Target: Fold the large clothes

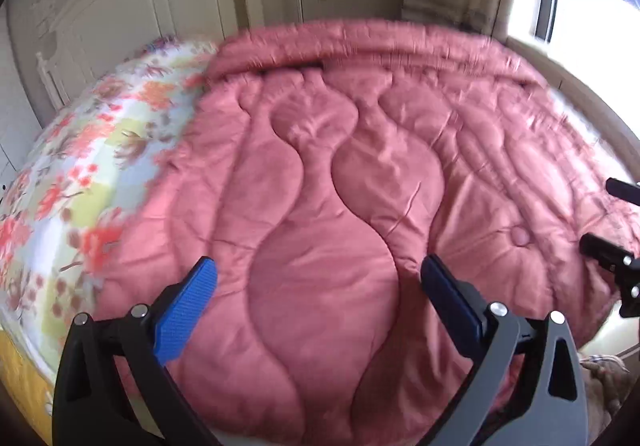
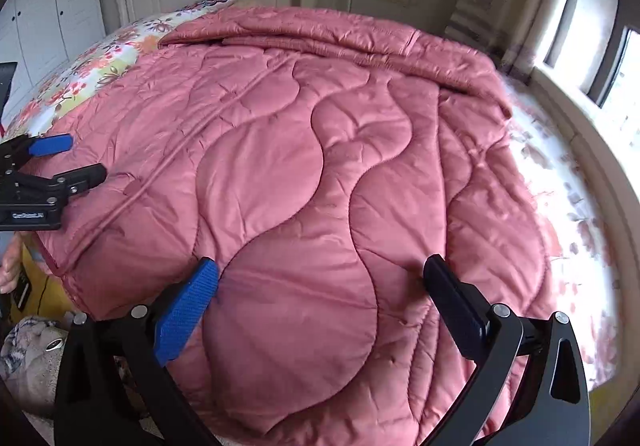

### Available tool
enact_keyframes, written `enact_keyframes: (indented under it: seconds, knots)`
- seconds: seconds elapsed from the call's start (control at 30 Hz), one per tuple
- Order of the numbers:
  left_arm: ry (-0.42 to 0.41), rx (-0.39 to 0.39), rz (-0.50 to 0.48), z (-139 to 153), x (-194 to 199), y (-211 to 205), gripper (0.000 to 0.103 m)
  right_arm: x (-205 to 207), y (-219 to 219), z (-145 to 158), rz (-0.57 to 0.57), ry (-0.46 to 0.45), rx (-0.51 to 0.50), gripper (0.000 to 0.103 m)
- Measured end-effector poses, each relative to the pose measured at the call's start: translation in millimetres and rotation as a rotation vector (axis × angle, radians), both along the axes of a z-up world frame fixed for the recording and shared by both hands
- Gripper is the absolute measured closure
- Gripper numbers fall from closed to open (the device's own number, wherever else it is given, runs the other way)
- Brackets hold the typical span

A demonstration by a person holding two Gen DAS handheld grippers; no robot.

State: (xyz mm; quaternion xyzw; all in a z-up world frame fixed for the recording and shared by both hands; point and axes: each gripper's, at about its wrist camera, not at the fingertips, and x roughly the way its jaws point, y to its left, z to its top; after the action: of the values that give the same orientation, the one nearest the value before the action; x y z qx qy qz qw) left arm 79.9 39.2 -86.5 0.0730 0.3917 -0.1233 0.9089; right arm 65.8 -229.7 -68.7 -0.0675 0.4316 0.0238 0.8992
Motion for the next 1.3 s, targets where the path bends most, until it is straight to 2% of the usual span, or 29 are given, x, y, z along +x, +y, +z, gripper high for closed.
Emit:
enact_keyframes:
  seconds: [0.07,0.13,0.17,0.23,0.3,0.33,0.37,0.43,0.53,0.6,0.67,0.7,0.77,0.8,0.83,0.9,0.93,0.97,1.03,1.13,1.17,1.2,1.23,1.27,1.3]
  knots:
    - [0.000,-0.021,-0.011,-2.1,-6.4,4.4,0.002,-9.9,10.6,6.0,0.057,-0.056,-0.001,0.005]
    - [0.029,0.013,-0.039,-20.7,-7.3,-0.3,0.002,-13.4,27.9,-3.0,0.127,-0.047,0.009,0.005]
    - [-0.024,0.016,-0.044,-23.0,-12.3,-0.4,0.002,-13.0,35.8,-14.0,0.147,-0.013,-0.003,0.005]
    - [-0.040,0.014,-0.046,-22.7,-19.0,0.7,0.002,-12.2,39.1,-22.1,0.128,-0.038,0.027,0.005]
    - [-0.043,0.010,-0.047,-14.2,-22.6,7.0,0.002,-11.7,34.4,-17.8,0.127,-0.016,0.016,0.005]
    - [-0.075,0.006,-0.036,-7.6,-26.0,14.4,0.002,-13.6,29.2,-12.5,0.119,-0.019,0.005,0.005]
    - [-0.109,-0.004,-0.017,-1.4,-28.7,25.0,0.002,-18.2,21.4,-5.1,0.103,-0.043,-0.003,0.005]
    - [-0.126,-0.041,0.025,5.0,-28.7,46.0,0.002,-32.5,-2.6,6.5,0.048,-0.086,-0.004,0.005]
    - [-0.085,-0.134,0.148,1.7,-17.7,88.4,0.002,-52.1,-61.1,15.9,-0.115,-0.117,0.018,0.005]
    - [-0.044,-0.201,0.226,-3.5,-10.0,113.9,0.003,-64.5,-103.3,17.3,-0.226,-0.122,0.088,0.006]
    - [-0.043,-0.248,0.263,-8.2,-6.0,131.7,0.005,-78.7,-136.6,12.5,-0.289,-0.109,0.190,0.018]
    - [-0.043,-0.242,0.267,-10.0,-4.4,135.7,0.007,-83.9,-147.2,8.8,-0.298,-0.102,0.226,0.019]
    - [-0.020,-0.226,0.259,-15.7,0.1,134.0,0.018,-92.7,-159.9,-4.3,-0.297,-0.073,0.267,0.026]
    - [-0.004,-0.229,0.244,-18.5,1.0,129.1,0.019,-94.8,-160.2,-10.0,-0.291,-0.059,0.278,0.028]
    - [-0.011,-0.225,0.234,-18.4,-1.4,125.5,0.026,-98.6,-159.7,-16.1,-0.282,-0.058,0.287,0.029]
    - [0.008,-0.240,0.168,-18.0,-7.1,112.2,0.032,-102.2,-150.3,-15.6,-0.239,-0.076,0.281,0.034]
    - [0.012,-0.244,0.139,-17.5,-10.1,105.2,0.033,-101.4,-145.9,-14.3,-0.204,-0.077,0.300,0.043]
    - [0.012,-0.242,0.117,-16.8,-12.3,100.5,0.033,-98.8,-140.7,-13.5,-0.172,-0.075,0.317,0.048]
    - [0.015,-0.235,0.066,-19.0,-17.5,87.7,0.033,-95.7,-124.4,-13.1,-0.128,-0.074,0.292,0.048]
    - [-0.007,-0.234,0.067,-22.6,-14.4,86.2,0.031,-90.9,-112.4,-13.5,-0.111,-0.091,0.281,0.048]
    - [-0.006,-0.244,0.070,-22.3,-12.8,87.0,0.032,-89.1,-112.7,-13.8,-0.117,-0.101,0.287,0.052]
    - [0.002,-0.250,0.073,-22.1,-10.6,87.3,0.034,-87.5,-114.1,-14.5,-0.124,-0.116,0.295,0.057]
    - [0.007,-0.245,0.067,-21.3,-11.4,85.4,0.064,-85.0,-116.2,-16.5,-0.136,-0.129,0.304,0.072]
    - [0.038,-0.276,0.023,-20.7,-11.7,85.1,0.080,-82.9,-118.7,-19.3,-0.142,-0.139,0.328,0.079]
    - [0.056,-0.313,0.004,-20.1,-12.2,87.3,0.082,-81.6,-119.9,-20.1,-0.140,-0.143,0.353,0.082]
